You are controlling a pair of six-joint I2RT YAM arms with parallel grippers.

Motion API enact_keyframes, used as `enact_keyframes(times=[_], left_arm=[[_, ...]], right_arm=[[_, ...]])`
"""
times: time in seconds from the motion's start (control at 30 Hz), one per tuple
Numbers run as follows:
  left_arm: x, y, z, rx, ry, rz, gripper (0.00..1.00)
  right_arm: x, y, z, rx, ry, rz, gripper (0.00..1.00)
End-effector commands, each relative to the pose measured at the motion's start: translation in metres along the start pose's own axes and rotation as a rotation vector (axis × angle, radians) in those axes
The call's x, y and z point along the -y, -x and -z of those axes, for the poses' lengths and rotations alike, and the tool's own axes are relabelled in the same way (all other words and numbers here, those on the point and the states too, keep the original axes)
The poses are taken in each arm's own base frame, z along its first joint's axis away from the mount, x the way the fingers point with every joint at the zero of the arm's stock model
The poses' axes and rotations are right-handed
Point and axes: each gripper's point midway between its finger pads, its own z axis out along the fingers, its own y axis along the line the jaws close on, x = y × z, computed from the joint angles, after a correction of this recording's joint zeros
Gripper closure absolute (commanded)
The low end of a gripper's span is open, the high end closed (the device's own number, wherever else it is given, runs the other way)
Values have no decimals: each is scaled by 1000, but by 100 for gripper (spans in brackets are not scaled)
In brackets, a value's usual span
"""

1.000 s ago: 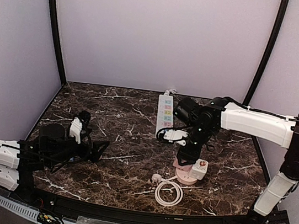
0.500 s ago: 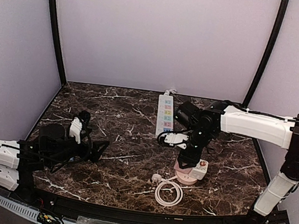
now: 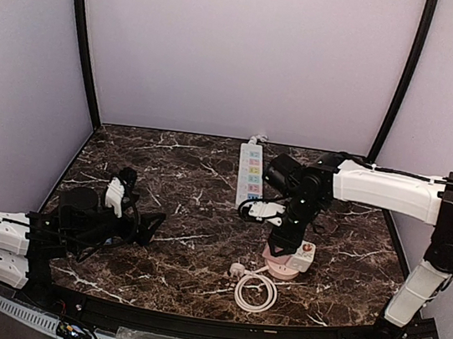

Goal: Insert the plug

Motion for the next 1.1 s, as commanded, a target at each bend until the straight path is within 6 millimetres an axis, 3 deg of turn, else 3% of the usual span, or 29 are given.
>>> enact_keyframes(times=[0.0,0.4,0.8,1.07], left_arm=[[-1,-3,3,4,-4,-7,1],[-2,0,7,19,-9,-2,1],[-2,0,7,20,-10,-2,1],[-2,0,6,20,-7,-2,1]], right_arm=[[5,2,-3,-20,23,-51,100],[7,-4,-10,-90,33,-98,100],[30,1,0,-82,-87,-66,100],[31,16,11,-17,-88,-49,100]])
